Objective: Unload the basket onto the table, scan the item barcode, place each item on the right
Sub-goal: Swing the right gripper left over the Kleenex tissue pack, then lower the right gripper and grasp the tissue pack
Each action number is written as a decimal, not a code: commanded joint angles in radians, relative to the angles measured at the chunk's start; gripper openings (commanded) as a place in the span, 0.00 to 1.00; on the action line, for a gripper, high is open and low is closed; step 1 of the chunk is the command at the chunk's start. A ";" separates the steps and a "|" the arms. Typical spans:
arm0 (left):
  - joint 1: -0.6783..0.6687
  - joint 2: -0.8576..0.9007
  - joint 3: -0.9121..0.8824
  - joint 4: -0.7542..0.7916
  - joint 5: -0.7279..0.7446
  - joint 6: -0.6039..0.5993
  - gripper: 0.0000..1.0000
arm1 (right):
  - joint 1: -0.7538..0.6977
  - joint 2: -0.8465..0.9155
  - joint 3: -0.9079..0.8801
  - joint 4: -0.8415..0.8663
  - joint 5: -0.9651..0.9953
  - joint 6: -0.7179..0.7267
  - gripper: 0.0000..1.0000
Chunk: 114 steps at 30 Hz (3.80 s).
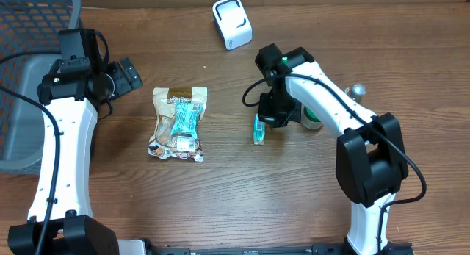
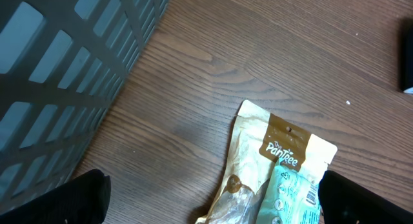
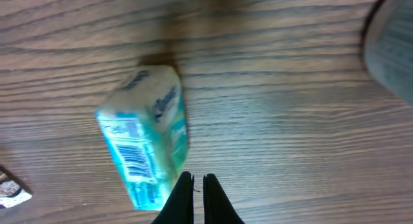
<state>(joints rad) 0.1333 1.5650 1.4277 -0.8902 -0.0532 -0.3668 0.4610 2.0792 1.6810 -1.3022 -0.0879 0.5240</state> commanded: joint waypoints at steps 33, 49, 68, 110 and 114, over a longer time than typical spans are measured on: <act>0.008 0.005 0.008 0.004 -0.006 0.004 1.00 | 0.015 -0.007 -0.008 0.206 0.139 0.031 0.04; 0.008 0.005 0.008 0.004 -0.006 0.003 1.00 | 0.046 -0.007 -0.092 0.150 0.109 0.083 0.04; 0.009 0.005 0.008 0.004 -0.006 0.004 0.99 | 0.064 -0.007 -0.133 0.218 -0.143 0.082 0.20; 0.008 0.005 0.008 0.004 -0.006 0.004 1.00 | 0.048 -0.013 -0.185 0.378 -0.103 0.082 0.28; 0.008 0.005 0.008 0.004 -0.006 0.004 1.00 | 0.032 -0.017 -0.182 0.377 -0.125 0.082 0.28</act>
<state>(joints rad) 0.1333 1.5650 1.4277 -0.8902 -0.0532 -0.3668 0.5106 2.0792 1.4834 -0.9245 -0.1921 0.6033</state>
